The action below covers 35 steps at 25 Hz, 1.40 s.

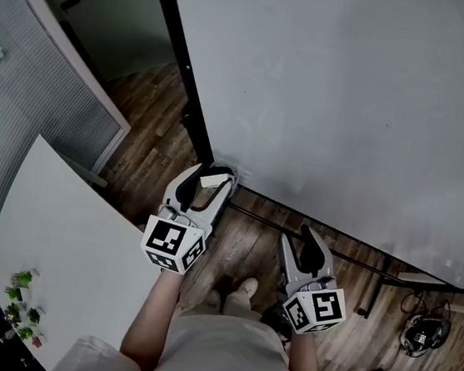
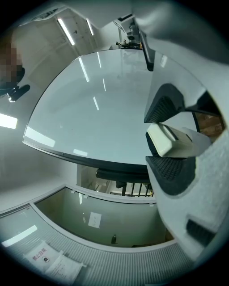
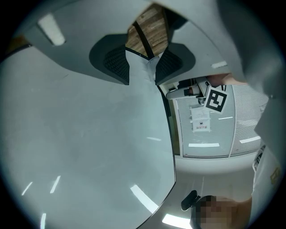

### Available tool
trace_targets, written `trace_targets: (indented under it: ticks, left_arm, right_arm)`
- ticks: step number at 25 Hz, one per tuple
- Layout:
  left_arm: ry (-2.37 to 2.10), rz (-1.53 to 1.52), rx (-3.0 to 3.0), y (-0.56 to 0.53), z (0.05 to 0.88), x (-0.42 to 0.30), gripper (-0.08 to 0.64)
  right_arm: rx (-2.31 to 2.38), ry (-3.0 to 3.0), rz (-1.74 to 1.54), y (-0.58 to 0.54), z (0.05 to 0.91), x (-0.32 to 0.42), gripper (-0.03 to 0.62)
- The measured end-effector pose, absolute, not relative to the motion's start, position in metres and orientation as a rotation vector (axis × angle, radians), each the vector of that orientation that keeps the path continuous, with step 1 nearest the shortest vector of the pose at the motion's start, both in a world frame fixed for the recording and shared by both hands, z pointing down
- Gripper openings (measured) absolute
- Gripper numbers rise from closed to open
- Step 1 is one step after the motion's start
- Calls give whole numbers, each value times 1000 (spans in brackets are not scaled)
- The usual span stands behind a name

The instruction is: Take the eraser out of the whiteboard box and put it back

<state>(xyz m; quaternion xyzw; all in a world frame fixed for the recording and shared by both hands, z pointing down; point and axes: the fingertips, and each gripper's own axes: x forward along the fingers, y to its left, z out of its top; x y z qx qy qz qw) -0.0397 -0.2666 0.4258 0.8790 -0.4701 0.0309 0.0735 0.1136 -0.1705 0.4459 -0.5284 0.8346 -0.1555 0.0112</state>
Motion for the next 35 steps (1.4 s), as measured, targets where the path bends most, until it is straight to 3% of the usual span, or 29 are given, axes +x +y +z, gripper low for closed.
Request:
trace_targets:
  ticks: [35]
  left_arm:
    - [-1460, 331, 2630, -288, 483, -35, 252]
  right_arm:
    - [-1648, 2619, -527, -187, 459, 110, 181]
